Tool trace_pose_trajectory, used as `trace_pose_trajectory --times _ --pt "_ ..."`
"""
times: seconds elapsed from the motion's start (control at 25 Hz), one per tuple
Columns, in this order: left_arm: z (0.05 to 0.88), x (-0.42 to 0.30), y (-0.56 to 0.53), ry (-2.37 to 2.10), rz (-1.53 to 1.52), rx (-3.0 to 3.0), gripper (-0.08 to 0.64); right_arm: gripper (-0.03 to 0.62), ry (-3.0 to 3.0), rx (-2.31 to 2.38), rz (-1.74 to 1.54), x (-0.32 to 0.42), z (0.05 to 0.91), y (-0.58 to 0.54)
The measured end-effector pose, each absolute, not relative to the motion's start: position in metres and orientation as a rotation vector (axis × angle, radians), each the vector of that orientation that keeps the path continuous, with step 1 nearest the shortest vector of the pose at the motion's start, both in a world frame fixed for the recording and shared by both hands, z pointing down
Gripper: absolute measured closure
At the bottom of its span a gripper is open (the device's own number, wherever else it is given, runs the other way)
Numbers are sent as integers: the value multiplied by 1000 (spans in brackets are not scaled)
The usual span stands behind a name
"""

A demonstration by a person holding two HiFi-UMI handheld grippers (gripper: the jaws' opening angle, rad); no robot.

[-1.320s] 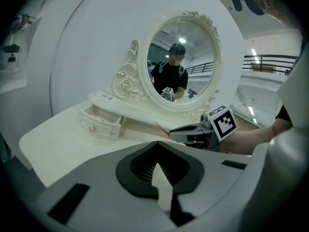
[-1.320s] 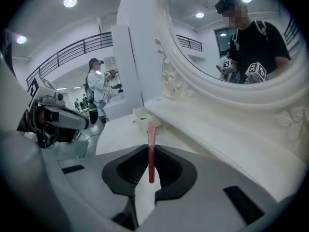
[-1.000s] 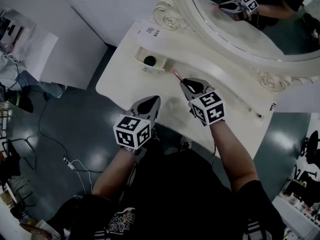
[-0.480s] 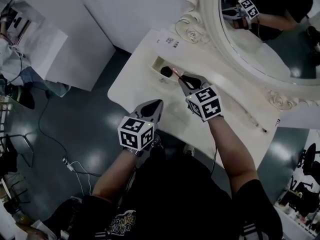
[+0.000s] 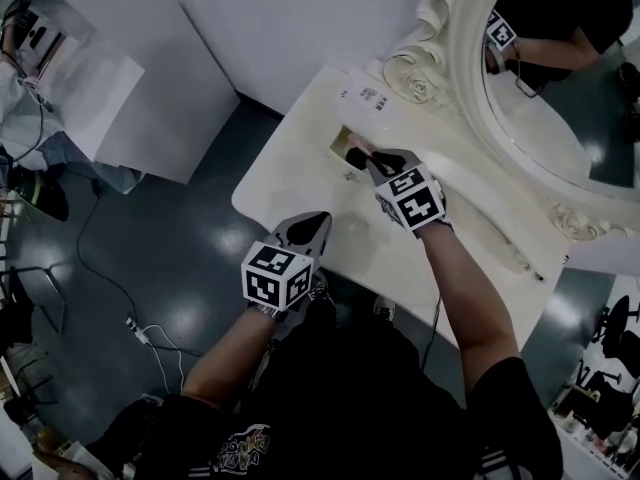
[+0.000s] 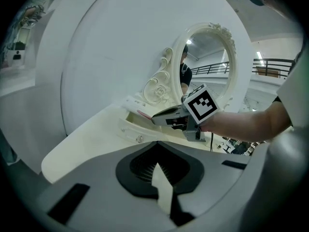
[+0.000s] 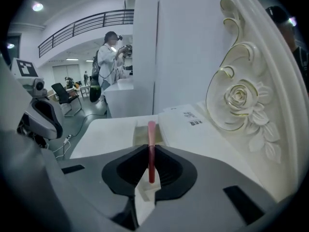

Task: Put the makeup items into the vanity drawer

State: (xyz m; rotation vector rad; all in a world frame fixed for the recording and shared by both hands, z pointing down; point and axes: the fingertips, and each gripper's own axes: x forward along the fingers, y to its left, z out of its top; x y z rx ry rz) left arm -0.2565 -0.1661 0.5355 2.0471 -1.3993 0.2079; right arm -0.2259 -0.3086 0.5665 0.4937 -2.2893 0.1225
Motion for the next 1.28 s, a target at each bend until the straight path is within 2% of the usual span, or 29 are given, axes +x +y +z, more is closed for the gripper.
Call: trace_pose_trajectory --times 0.72,0.92,1.16,1.28 --pt "542 -279 -162 -1357 207 2062 560 529 -2177 546 127 -237 584 -318" --pt "542 -279 -157 -1354 208 2067 560 508 -2195 583 141 -232 579 -317" --pt "536 -268 -156 -1338 216 2095 560 511 -2223 628 144 -217 566 -311" --pt "531 -257 -155 -1326 220 2117 560 533 -2238 671 146 -201 554 -309"
